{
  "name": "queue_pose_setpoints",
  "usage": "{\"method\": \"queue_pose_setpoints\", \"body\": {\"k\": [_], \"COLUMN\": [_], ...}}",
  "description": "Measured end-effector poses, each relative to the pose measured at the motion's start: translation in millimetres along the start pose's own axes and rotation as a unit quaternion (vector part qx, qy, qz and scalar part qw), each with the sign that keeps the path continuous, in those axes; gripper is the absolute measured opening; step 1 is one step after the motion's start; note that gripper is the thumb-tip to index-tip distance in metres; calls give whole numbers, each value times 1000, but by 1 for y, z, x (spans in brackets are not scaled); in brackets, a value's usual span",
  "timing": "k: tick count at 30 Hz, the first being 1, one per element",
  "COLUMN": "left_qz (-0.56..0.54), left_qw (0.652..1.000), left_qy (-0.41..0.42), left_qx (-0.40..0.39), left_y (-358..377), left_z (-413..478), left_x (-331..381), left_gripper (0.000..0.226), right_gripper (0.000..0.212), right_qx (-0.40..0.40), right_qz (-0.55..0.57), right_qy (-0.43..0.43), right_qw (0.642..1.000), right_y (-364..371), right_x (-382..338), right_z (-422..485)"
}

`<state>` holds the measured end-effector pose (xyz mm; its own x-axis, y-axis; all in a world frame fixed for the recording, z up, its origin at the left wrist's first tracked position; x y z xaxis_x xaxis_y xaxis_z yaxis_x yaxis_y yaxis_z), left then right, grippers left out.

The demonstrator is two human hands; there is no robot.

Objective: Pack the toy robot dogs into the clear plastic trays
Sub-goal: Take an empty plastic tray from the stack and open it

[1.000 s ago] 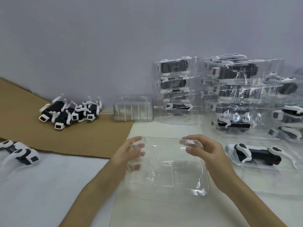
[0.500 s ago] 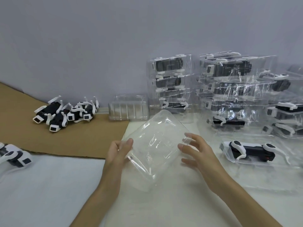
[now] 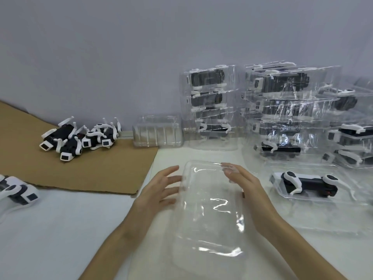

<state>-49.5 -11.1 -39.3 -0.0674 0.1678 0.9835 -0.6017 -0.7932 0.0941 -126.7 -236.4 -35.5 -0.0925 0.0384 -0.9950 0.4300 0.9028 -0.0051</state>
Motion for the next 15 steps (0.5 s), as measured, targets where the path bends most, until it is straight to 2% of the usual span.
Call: {"method": "queue_pose_setpoints", "body": {"k": [2,4,7,11,13,15], "left_qz": [-17,-2,52,101,152,193], "left_qw": [1000,1000,996,992,986,975], "left_qy": [-5,-2,22,-10,-13,12], "left_qx": [-1,19,69,70,72,112], "left_y": [-2,-3,-6,-3,0,0], "left_z": [-1,-1,0,2,2,1], "left_x": [5,8,10,9,7,7], "left_gripper": [65,60,66,68,54,31], "right_gripper": [14,15,18,14,20,35], "right_qx": [55,99,149,172,165,147], "right_qz": [2,-9,-16,-42,-61,-68], "right_qy": [-6,-11,-15,-7,-11,-10], "right_qw": [998,995,989,984,984,987], "right_y": [-2,-3,-4,1,6,8], "right_x": [2,5,8,11,9,5], "right_z": [2,3,3,0,-4,-8]}}
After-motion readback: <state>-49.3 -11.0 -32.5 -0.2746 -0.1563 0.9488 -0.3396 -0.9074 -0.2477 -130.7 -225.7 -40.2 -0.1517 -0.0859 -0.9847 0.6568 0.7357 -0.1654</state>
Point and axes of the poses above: each hand's wrist, its own z-axis towards the middle knuckle, its own y-axis out of the palm, x = y × z, the point moved 1 cm from there along z, towards the middle knuckle, and after that the axes turned 5 degrees about y, right-handed, at the moved point
